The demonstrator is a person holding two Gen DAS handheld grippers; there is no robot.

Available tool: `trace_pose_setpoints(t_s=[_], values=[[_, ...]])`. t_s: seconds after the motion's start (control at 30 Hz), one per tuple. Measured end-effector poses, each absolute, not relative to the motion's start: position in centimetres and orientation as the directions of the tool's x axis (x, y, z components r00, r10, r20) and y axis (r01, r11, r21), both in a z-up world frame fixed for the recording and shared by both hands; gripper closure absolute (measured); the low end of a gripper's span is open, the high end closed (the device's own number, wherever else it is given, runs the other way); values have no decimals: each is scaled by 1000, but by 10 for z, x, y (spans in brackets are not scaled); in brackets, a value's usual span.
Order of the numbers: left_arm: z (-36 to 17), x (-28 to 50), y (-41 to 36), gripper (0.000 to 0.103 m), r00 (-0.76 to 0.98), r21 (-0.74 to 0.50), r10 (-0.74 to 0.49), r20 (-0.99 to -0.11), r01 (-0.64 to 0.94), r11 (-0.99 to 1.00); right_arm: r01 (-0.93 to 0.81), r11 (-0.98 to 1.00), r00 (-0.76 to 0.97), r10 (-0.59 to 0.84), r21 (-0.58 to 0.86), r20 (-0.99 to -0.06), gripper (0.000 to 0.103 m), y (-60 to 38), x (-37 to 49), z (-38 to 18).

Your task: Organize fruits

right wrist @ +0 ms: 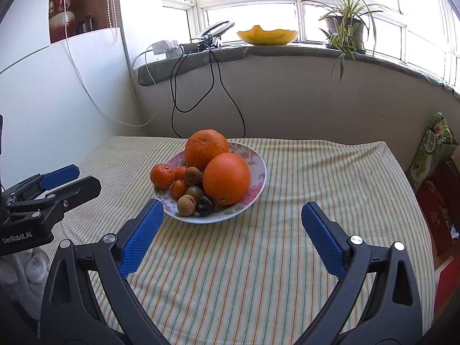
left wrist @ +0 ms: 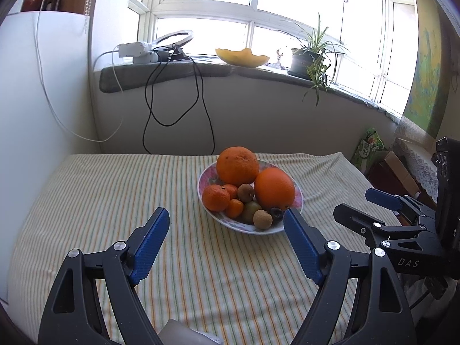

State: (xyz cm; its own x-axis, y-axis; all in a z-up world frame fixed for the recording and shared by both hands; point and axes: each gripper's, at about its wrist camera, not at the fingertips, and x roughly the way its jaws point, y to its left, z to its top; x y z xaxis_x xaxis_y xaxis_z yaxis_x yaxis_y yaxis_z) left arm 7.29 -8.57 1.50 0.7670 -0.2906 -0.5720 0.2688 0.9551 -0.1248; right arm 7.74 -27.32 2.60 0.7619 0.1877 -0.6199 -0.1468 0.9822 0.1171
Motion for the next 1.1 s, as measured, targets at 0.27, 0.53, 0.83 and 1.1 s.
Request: trace_pose_setpoints(t_s=[0.27, 0.53, 0.83, 1.1], values=[[15, 72, -86, 21, 768, -123, -291, -571, 270, 955, -147, 982, 763, 189, 119, -618, 4, -273, 76, 26], [15, 72, -86, 21, 765, -121, -293, -573, 274, 954, -147, 981, 761, 192, 124, -620, 4, -273, 75, 26], [15, 72, -86, 21, 766, -122, -294, -572, 275, 954, -150, 981, 758, 196, 126, -622, 4, -271, 75, 25], [15, 72, -85, 21, 766, -121, -297, -570, 279, 953, -150, 980, 759, 197, 127, -621, 4, -271, 75, 26]])
